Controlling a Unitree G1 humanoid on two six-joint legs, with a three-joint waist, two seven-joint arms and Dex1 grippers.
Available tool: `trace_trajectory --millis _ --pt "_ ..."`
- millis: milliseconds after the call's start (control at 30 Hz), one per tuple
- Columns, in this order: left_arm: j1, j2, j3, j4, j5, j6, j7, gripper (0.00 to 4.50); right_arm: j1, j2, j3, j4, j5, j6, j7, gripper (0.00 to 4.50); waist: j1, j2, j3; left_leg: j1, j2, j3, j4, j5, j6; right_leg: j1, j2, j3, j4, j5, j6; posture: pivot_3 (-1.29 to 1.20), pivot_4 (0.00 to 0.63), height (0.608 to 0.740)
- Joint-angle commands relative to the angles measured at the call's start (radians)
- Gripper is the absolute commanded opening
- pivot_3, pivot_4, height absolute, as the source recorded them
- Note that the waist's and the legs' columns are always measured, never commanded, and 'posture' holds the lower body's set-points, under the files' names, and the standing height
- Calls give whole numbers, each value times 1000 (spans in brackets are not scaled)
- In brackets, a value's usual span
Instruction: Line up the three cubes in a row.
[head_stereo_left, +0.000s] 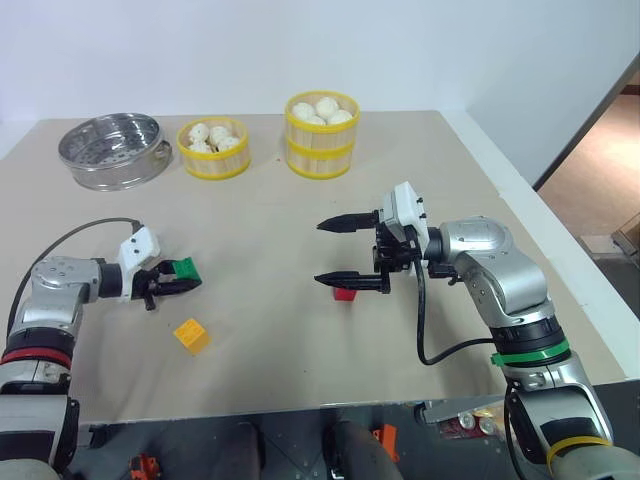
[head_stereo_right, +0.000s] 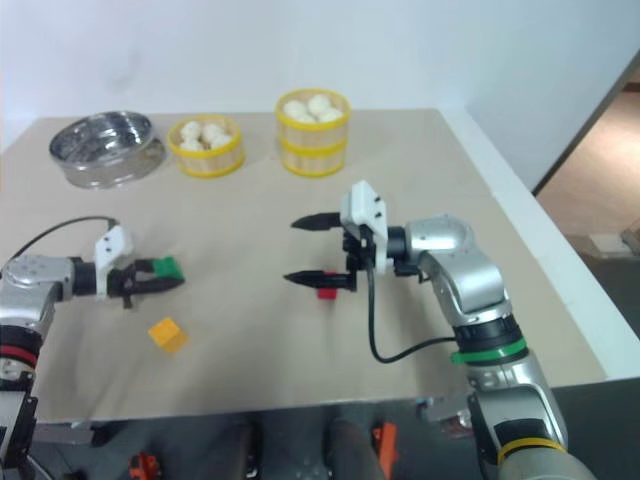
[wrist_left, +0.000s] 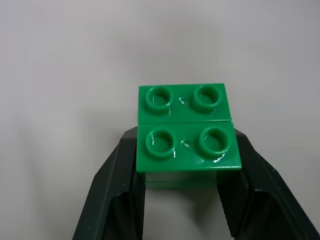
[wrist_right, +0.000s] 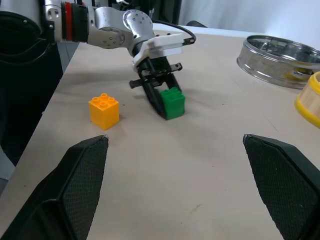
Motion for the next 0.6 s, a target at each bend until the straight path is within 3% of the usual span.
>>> trace_trajectory --millis 33,233,367,600 --pt "-19 31 -1 -257 -61 167 -18 1359 -12 -6 -13 -12 1 -21 -1 4500 0 0 0 0 0 0 0 0 0 0 0 0 0 0 0 0 150 740" --pt "-22 22 -43 -478 -62 342 17 1359 -17 -2 -10 2 -9 -40 -3 4500 -5 0 0 1 0 0 0 0 0 0 1 1 1 0 0 0 150 740" --pt "11 -33 -121 -609 -11 403 109 1359 -20 4 -9 14 -16 -53 -8 4500 -5 0 0 2 0 -1 0 0 0 0 1 1 3 -1 0 0 150 740" --pt "53 -120 -250 -689 96 472 255 1359 -7 14 -10 8 -25 -64 -28 4500 -7 0 0 2 0 0 0 0 0 0 2 2 3 0 0 0 150 740"
